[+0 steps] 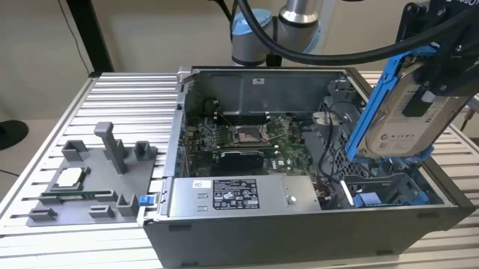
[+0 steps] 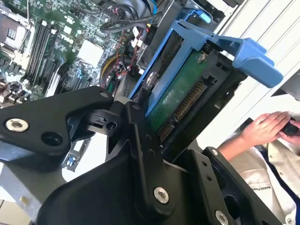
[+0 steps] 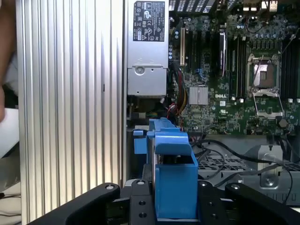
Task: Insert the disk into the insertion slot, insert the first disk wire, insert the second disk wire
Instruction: 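Insert the disk into the insertion slot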
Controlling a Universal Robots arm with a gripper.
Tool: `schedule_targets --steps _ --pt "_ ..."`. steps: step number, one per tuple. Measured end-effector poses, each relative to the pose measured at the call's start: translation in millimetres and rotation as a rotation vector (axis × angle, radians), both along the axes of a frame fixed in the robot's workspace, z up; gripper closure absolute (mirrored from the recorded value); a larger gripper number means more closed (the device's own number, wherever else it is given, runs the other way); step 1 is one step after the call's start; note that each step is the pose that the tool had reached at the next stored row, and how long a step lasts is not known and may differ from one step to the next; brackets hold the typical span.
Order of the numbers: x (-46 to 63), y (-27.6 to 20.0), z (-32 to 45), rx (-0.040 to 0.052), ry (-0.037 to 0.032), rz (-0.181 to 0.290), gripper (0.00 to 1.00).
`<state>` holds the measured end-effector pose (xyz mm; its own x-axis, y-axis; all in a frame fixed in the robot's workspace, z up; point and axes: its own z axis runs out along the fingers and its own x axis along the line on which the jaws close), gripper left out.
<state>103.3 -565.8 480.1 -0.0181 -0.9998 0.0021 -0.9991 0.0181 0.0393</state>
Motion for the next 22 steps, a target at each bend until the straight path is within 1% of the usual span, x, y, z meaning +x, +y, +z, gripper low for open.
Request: schedule_targets --steps 5,12,22 --pt "6.0 -3.0 -6.2 0.0069 0.0 0.0 1.0" --pt "17.6 -11.6 -14.4 0.0202 0.0 0.0 1.0" --pt "29.6 -24.9 -29.6 0.0429 0.0 0.0 1.0"
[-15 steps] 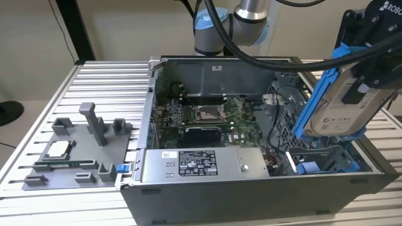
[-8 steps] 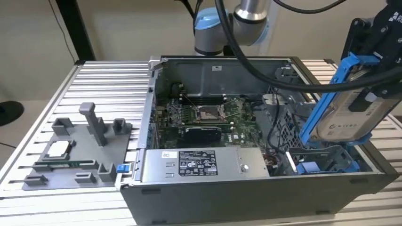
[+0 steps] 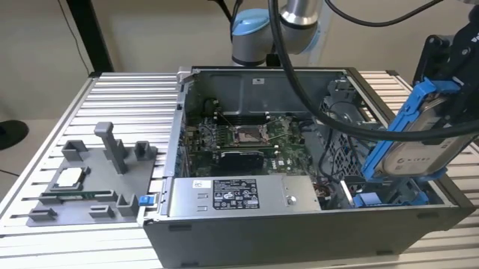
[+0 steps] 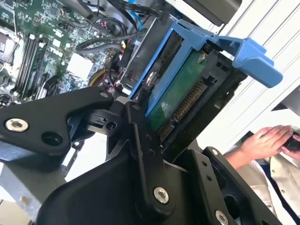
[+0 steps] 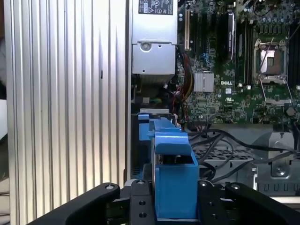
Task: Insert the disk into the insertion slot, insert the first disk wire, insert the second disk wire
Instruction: 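Insert the disk into the insertion slot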
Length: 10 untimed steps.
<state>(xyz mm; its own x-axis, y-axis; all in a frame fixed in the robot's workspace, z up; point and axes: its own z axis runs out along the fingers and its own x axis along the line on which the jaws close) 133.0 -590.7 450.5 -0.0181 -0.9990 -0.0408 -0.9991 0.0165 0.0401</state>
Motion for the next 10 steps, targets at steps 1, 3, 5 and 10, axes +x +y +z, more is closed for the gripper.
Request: schedule_targets --steps 1,3,5,10 --pt "1.0 -1.1 -1.5 0.0019 0.0 0.0 1.0" --pt "2.8 -3.1 -4.6 0.0058 0.0 0.0 1.0" --pt "4.5 -4.9 -7.6 0.0098 0.0 0.0 1.0" --pt "8.3 -8.7 -15.2 0.0195 0.0 0.0 1.0"
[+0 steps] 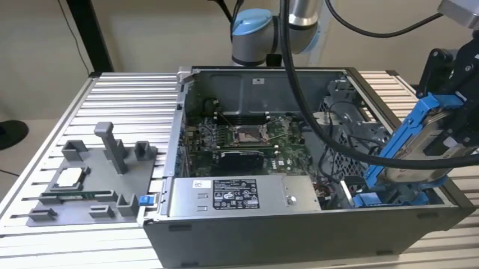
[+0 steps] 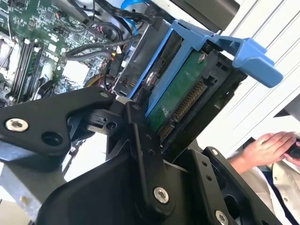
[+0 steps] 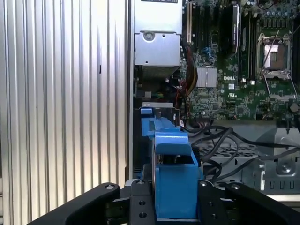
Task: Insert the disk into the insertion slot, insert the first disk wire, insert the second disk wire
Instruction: 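Insert the disk into the insertion slot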
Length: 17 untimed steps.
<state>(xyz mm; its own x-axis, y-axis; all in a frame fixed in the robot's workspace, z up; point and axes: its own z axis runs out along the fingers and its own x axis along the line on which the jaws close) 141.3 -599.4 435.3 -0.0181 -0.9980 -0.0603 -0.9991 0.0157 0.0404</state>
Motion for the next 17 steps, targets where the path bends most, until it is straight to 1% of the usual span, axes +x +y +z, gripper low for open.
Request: schedule_targets --steps 3,7,8,10,12,14,17 --pt "1.4 -1.5 -3.9 0.0052 0.0 0.0 1.0" --pt "1.4 -1.5 -3.9 0.0075 0.0 0.0 1.0" --pt "0.3 -1.5 -4.0 0.0077 -0.0001 0.0 1.0" --pt "-5.4 -0.8 -3.9 0.0076 -0.0001 -0.002 1.0" --pt "-9.2 1.0 -4.0 0.0075 -0.0002 -0.004 1.0" --pt "-9.3 3.0 -4.9 0.0077 -0.0005 -0.004 1.0" --pt "-9.3 8.4 -6.8 0.0077 -0.0006 -0.004 1.0"
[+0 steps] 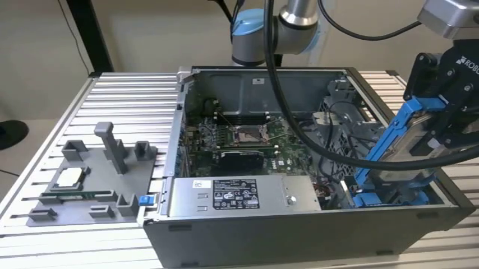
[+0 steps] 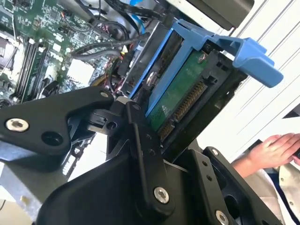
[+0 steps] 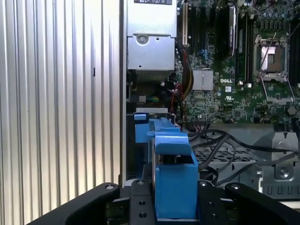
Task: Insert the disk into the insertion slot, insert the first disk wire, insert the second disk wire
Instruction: 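Insert the disk into the insertion slot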
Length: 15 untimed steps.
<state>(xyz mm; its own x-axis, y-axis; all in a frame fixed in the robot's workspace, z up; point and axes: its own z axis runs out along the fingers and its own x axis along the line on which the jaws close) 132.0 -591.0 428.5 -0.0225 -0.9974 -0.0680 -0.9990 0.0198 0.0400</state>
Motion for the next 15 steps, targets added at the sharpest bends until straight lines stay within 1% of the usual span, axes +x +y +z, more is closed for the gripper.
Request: schedule_targets --steps 7,13,15 --pt "-0.9 0.6 -7.5 0.0008 -0.0002 0.004 1.0" --pt "-1.7 1.7 -9.5 0.0017 -0.0007 0.013 1.0" --pt "-1.9 2.8 -9.8 0.0017 -0.0008 0.013 1.0"
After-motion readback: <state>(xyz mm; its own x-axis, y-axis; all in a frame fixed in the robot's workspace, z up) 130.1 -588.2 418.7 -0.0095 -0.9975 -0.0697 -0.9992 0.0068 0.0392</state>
